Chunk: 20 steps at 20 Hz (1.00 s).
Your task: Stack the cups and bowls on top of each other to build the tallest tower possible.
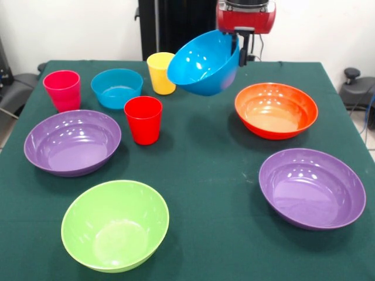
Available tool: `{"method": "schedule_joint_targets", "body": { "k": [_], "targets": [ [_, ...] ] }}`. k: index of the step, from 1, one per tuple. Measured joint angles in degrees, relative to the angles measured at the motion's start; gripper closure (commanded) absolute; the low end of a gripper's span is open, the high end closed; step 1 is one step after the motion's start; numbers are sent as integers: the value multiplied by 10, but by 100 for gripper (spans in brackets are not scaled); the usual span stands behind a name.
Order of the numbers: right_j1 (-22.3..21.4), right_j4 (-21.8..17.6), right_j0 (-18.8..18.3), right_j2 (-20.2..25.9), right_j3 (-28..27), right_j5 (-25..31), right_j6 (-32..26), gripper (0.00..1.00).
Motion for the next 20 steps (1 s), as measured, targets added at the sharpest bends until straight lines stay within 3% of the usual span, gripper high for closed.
{"method": "schedule_joint_targets", "body": {
  "k": [9, 20],
  "targets": [
    [-2, 0, -25, 4, 1, 0, 0, 100],
    [13, -20, -101, 25, 0, 0, 0, 100]
  ]
}}
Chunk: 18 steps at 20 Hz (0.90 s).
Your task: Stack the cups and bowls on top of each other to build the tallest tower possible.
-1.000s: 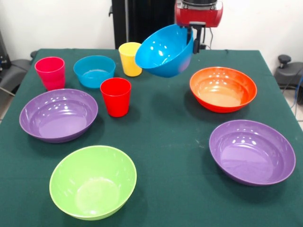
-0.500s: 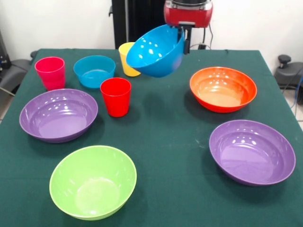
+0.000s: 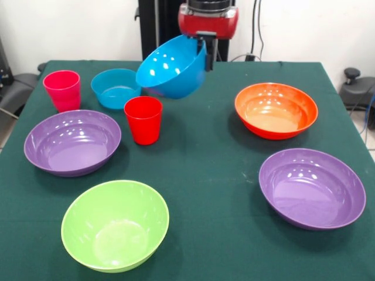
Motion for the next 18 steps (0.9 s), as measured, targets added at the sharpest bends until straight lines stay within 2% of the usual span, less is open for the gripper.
{"method": "schedule_joint_targets", "body": {
  "k": [8, 18],
  "targets": [
    [31, -37, -47, 15, -1, 0, 0, 100],
    [34, -67, -79, 32, -1, 0, 0, 100]
  ]
}}
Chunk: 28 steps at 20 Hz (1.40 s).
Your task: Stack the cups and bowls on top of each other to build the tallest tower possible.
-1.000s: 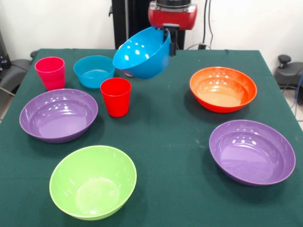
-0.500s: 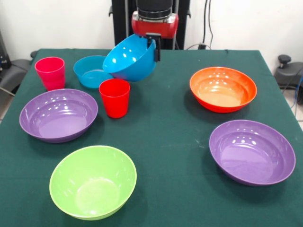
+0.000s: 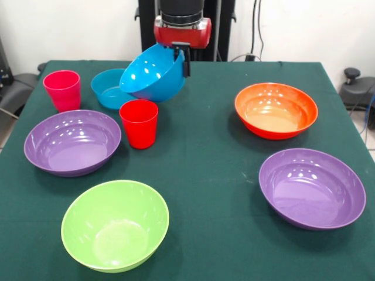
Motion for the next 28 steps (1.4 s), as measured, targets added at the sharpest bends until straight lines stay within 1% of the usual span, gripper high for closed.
{"method": "schedule_joint_targets", "body": {
  "k": [13, 19, 28],
  "targets": [
    [-7, 0, -2, 11, 2, 0, 0, 100],
    [-32, 0, -4, 27, 9, 0, 0, 100],
    [-90, -1, -18, 54, 20, 0, 0, 100]
  ]
}}
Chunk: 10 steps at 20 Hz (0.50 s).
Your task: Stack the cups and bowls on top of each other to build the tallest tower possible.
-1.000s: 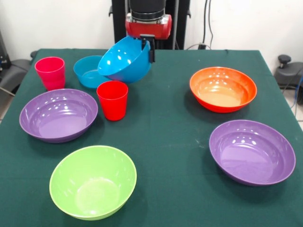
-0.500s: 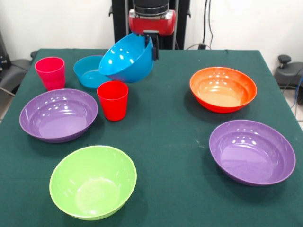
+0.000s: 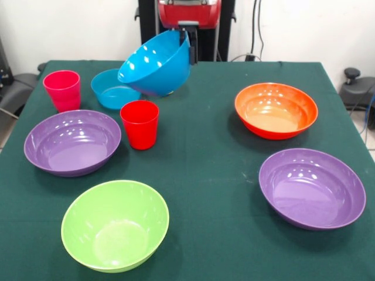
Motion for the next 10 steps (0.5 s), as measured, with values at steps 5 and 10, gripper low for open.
{"method": "schedule_joint_targets", "body": {
  "k": [5, 10],
  "targets": [
    [-21, 0, -9, 12, 6, 7, 0, 100],
    [-46, 0, -16, 23, 15, 39, 0, 100]
  ]
}}
